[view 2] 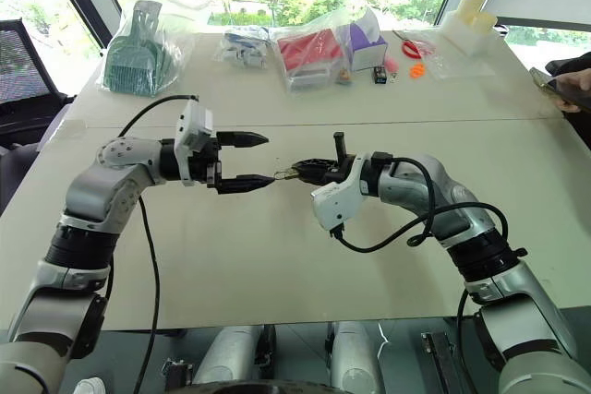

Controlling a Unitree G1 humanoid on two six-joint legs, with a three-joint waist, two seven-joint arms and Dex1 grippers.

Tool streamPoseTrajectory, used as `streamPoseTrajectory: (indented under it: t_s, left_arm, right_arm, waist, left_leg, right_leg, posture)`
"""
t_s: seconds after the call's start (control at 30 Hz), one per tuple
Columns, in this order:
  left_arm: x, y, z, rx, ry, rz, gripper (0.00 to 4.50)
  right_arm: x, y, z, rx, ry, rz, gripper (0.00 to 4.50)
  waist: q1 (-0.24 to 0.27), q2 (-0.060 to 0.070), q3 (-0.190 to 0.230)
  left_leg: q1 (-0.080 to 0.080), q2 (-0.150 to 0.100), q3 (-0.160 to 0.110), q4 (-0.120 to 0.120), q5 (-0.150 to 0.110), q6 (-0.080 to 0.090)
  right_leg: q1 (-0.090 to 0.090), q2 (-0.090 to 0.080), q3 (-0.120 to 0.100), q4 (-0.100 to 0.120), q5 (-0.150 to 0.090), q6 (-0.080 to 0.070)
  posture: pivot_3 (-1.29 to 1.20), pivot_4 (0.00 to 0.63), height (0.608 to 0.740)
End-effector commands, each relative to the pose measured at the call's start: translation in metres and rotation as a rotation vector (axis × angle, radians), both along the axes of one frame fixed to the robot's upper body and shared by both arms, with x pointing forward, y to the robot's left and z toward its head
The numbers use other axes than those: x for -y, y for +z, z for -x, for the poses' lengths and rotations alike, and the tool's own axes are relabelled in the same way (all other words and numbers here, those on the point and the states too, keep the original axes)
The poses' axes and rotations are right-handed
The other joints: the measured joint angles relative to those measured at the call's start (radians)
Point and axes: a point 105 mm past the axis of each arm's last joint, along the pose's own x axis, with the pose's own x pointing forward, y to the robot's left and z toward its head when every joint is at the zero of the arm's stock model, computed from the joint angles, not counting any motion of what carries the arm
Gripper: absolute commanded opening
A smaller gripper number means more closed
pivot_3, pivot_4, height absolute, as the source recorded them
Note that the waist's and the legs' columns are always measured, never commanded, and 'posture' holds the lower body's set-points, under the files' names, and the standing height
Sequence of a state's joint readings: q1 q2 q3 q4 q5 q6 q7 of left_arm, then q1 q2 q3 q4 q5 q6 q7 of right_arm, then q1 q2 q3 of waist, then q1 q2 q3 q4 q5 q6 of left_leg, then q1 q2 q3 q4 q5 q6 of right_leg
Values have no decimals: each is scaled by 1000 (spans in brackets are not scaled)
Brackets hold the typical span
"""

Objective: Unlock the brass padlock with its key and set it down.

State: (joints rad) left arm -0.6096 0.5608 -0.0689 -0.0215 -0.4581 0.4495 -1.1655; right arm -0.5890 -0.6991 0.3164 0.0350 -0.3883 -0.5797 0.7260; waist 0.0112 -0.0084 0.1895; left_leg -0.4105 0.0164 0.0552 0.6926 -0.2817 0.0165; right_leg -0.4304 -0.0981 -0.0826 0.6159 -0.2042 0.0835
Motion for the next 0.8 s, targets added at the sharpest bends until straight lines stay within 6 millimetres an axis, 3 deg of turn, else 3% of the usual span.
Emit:
streamPoseTrajectory:
  t_s: [0.03,0.2,0.23,0.8]
  left_arm:
    - [0,6,5,21,-5,21,2720]
    - [6,-1,4,24,-2,26,291]
    - [7,-3,3,23,0,26,52]
    - [23,-34,-8,-9,-25,-13,52]
  right_arm:
    - [2,16,1,42,-2,-47,0]
    - [0,17,1,42,-1,-53,0]
    - [0,17,1,43,0,-53,0]
    - [-3,23,9,55,7,-73,0]
  waist:
    - [0,0,0]
    - [1,0,0]
    - [1,0,0]
    - [0,0,0]
  left_leg:
    - [0,0,0,0,0,0]
    - [0,0,0,0,0,0]
    - [0,0,0,0,0,0]
    - [0,0,0,0,0,0]
  right_leg:
    - [0,0,0,0,0,0]
    - [0,0,0,0,0,0]
    - [0,0,0,0,0,0]
    - [0,0,0,0,0,0]
  posture:
    - [0,150,740]
    - [0,150,740]
    - [0,150,740]
    - [0,150,740]
